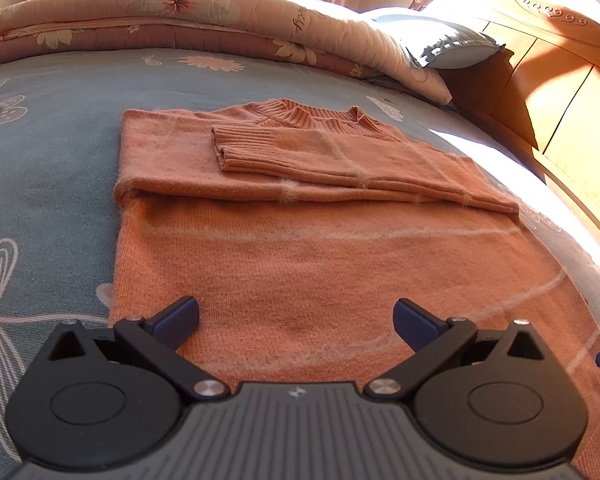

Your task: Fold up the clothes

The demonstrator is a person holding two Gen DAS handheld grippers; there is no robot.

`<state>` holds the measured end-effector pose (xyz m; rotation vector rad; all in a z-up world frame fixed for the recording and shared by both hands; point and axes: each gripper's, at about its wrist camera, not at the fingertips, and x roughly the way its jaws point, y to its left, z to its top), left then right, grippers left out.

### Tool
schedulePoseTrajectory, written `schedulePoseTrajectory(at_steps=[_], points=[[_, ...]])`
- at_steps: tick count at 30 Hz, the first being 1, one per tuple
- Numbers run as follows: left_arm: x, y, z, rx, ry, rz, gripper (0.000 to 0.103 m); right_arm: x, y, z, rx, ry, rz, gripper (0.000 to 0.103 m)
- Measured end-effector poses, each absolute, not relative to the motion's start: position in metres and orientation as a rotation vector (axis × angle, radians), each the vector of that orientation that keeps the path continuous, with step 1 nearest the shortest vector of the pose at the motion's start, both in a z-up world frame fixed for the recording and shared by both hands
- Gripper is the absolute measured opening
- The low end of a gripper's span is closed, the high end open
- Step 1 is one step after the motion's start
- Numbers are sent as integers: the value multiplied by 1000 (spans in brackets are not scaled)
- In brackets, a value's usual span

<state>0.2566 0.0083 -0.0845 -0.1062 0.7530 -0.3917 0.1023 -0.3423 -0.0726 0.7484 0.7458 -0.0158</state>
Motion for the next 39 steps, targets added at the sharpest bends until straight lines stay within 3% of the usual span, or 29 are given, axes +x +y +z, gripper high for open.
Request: schedulePoseTrajectory(at_steps=[6,13,22,30,39], points=[[257,9,-84,-110,756,-396,102,114,-318,-79,702,793,15,97],[258,11,-84,-127,756,-398,102,62,-352,-83,759,749,-75,97],[250,4,-83,-41,730,-414,102,86,-294,-71,366,666,-18,103],[255,27,-56,-170,630,-431,102,97,-275,-101,246,632,46,103],[334,33,-77,-319,791,-355,102,86,-300,-97,378,625,135,103]])
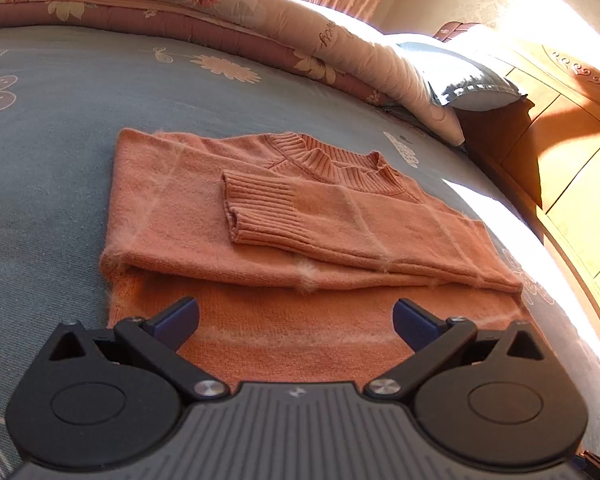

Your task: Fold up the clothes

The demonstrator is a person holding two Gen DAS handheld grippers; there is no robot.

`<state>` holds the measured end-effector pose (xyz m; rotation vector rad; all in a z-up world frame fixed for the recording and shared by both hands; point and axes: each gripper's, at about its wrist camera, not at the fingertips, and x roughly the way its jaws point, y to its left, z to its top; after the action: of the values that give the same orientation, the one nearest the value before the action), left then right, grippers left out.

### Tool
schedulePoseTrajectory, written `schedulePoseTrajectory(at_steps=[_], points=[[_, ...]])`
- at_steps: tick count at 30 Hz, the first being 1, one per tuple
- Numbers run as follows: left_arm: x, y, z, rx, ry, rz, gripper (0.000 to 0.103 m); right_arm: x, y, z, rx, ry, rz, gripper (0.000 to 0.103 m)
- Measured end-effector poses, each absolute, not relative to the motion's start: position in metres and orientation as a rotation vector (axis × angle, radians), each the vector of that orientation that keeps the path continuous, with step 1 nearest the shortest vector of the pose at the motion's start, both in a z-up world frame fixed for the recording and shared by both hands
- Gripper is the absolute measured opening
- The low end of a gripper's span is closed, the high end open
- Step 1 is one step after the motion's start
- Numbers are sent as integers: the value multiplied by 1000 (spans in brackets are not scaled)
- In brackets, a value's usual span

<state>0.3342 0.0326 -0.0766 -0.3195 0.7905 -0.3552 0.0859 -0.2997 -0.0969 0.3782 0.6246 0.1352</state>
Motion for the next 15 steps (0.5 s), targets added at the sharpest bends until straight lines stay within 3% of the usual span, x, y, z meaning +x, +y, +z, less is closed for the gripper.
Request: schedulePoseTrajectory(at_steps=[8,15], points=[[314,70,-71,-327,808,-252,102,82,-326,-99,607,619,167,103],[282,57,-53,-471,776,-409,102,81,-317,-98,554,623,159,103]])
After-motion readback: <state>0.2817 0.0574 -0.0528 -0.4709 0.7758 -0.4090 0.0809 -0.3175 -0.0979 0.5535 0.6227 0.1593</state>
